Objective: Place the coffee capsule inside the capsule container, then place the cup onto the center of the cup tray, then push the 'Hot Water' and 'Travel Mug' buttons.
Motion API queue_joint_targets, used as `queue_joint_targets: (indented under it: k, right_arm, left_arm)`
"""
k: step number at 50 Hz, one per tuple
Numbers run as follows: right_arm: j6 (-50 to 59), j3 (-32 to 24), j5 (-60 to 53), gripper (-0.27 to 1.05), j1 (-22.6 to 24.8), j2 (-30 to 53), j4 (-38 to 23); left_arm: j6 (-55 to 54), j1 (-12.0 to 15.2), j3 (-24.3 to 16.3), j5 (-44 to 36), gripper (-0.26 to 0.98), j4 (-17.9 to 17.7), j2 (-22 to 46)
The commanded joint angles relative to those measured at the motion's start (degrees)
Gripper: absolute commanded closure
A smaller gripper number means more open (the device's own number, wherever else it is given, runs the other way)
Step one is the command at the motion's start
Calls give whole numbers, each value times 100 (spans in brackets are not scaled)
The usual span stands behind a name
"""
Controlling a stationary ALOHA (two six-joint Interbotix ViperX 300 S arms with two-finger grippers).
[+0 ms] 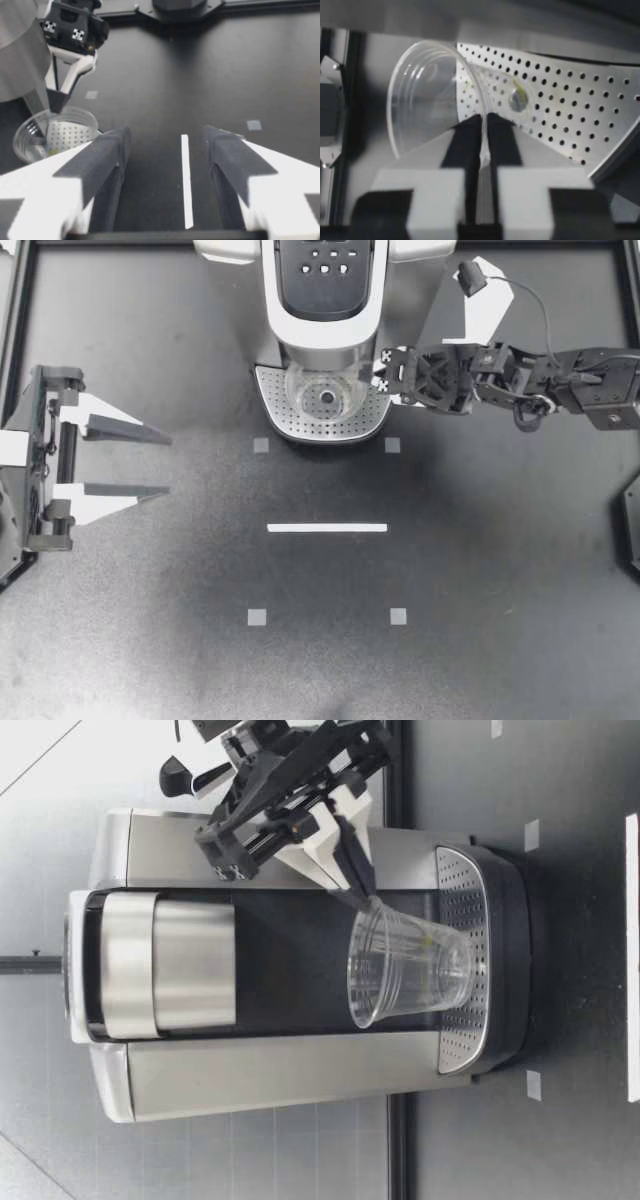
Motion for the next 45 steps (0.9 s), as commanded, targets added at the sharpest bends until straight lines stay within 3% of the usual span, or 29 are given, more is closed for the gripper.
queue_joint_targets:
  k: [1, 14, 32, 45]
  right_arm:
    - [-18, -123, 0, 51, -26, -79, -18]
    - [-53, -123, -44, 31, -26, -167, -26]
    - [-53, 70, -70, 31, -18, -782, -308]
    - [-53, 844, -79, 31, -18, -1679, -1116]
  left_arm:
    - [-9, 18, -70, -62, 22, -9, 0]
    - [-9, 18, -79, -88, 22, -44, 0]
    - [-9, 18, -79, -158, 22, -211, -62]
    - [-9, 18, -18, -141, 22, -334, -88]
